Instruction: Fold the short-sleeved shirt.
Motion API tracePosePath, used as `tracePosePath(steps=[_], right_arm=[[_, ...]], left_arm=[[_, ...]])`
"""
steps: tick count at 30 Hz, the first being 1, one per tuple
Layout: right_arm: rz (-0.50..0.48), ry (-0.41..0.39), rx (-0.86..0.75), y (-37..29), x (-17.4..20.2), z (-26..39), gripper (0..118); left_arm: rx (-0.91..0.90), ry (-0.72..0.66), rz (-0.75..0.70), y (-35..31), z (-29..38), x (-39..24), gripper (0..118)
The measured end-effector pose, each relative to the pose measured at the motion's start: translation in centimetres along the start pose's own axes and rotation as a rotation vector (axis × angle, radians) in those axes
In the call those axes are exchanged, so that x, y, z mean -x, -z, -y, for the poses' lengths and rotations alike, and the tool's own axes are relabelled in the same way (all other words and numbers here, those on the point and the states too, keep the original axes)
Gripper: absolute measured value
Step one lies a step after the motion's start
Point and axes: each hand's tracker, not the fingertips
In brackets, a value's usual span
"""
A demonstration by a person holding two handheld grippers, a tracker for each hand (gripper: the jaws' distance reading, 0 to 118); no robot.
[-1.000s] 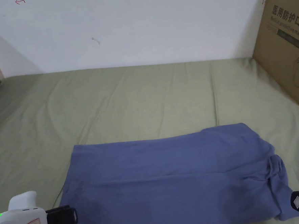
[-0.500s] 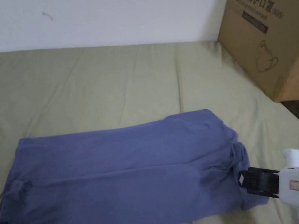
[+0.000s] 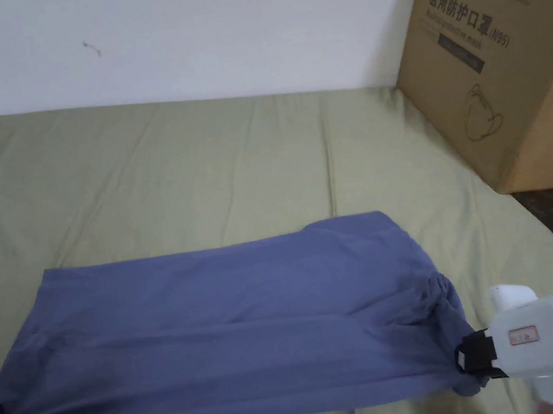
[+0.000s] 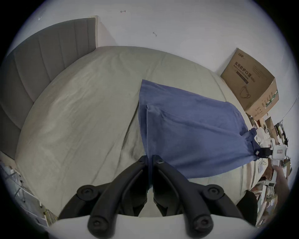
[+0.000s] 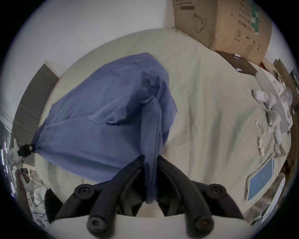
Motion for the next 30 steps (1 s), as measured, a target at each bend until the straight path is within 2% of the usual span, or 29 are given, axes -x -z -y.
tracePosePath(steps=[3,7,10,12,13,14,16,17,18,19,20,24,26,28,29,30], right_arm=[[-0.050,0.056,0.002,-2.8,-1.5,2.3,8],[-0.055,0.060,0.023,-5.1,-3.2,6.6,8],[-0.051,0.060,0.043,-5.6,-2.5,10.4,8],[-0.061,0.092,0.034,-6.3,-1.8,11.9,8],[-0.068,0.105,0.019,-6.5,-1.4,12.3,9],[-0.075,0.115,0.014,-6.7,-1.3,12.6,14],[-0.055,0.137,-0.003,-7.3,-0.9,12.6,30],[-0.028,0.128,-0.012,-7.5,-0.7,12.5,56],[-0.003,0.113,-0.026,-7.7,-0.4,12.5,86],[0.011,0.103,-0.038,-7.9,-0.1,12.4,107],[0.014,0.100,-0.042,-8.0,-0.4,11.9,118],[-0.043,0.107,-0.126,-10.0,1.0,10.4,118],[-0.035,0.069,-0.161,-11.0,2.5,9.4,118],[-0.034,0.016,-0.200,-11.6,4.0,8.2,109],[-0.053,-0.006,-0.218,-12.0,4.7,7.7,85],[-0.074,-0.016,-0.253,-12.5,5.5,7.1,48]], left_arm=[[0.013,-0.006,0.010,-2.8,1.5,-0.1,4],[0.098,-0.025,0.048,-5.8,5.7,0.1,4],[0.150,-0.004,0.063,-6.8,9.0,0.4,4],[0.165,-0.004,0.070,-6.2,9.4,2.9,4],[0.173,-0.021,0.078,-6.3,9.8,3.1,6],[0.165,-0.049,0.084,-6.5,10.0,3.1,19],[0.124,-0.057,0.070,-8.0,10.3,1.5,51],[0.105,-0.040,0.052,-8.3,10.2,1.3,78],[0.091,-0.026,0.044,-8.7,10.2,1.2,94],[0.080,-0.021,0.044,-9.3,9.8,0.4,105],[0.072,-0.017,0.043,-9.6,9.6,0.1,112],[-0.018,0.010,0.074,-11.0,8.5,-1.0,112],[-0.051,0.028,0.101,-11.6,7.6,-2.4,112],[-0.075,0.043,0.117,-10.5,6.6,-1.9,104],[-0.087,0.052,0.118,-10.6,5.9,-2.6,82],[-0.113,0.071,0.140,-10.9,5.1,-3.2,52]])
